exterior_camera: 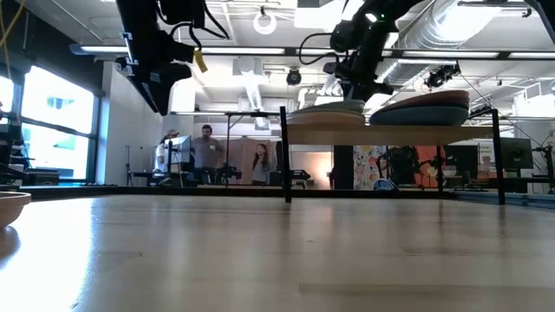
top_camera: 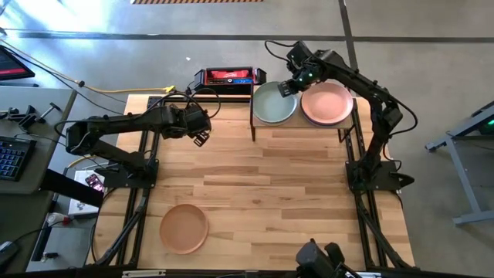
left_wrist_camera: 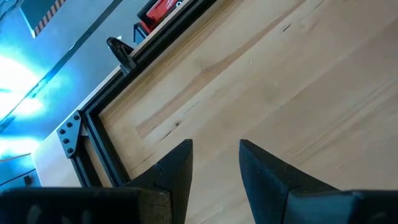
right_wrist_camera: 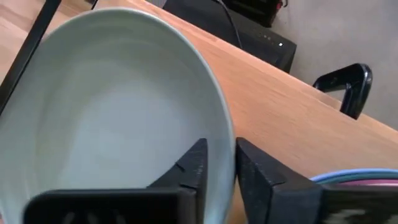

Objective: Place and stack plates onto a shelf
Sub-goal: Stack the light blue plate on top of the gray plate on the shelf

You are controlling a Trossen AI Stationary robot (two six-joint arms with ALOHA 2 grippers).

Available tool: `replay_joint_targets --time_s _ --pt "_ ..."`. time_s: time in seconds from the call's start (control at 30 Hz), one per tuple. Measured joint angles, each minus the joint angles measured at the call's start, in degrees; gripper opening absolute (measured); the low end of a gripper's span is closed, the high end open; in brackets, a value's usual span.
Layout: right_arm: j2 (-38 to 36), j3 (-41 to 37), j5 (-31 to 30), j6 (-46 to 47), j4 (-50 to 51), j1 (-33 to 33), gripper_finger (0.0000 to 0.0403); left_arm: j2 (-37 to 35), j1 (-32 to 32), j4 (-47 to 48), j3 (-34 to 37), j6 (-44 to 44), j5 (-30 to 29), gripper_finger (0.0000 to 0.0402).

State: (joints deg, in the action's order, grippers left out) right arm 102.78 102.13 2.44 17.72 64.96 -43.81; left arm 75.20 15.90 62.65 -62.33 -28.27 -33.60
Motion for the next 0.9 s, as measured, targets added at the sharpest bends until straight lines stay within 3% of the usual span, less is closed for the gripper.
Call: replay_joint_targets --time_s 0.27,0.57,0.7,0.9 --pt "0.0 0.4 -0.2 -0.2 1.9 0.3 0.0108 0.0 0.0 0.0 0.0 0.0 0.0 0.012" --pt "-0.1 7.3 1.4 -1.3 12.5 0.7 0.011 0.0 0.0 0.0 0.0 0.0 0.0 0.012" --pt "-0.2 7.7 4.5 -1.4 17.2 2.9 0.011 0.0 0.0 0.0 0.0 0.0 0.0 0.012" --pt "0.3 7.7 4.0 -2.3 18.6 7.7 0.011 0.0 0.0 0.0 0.0 0.0 0.0 0.012"
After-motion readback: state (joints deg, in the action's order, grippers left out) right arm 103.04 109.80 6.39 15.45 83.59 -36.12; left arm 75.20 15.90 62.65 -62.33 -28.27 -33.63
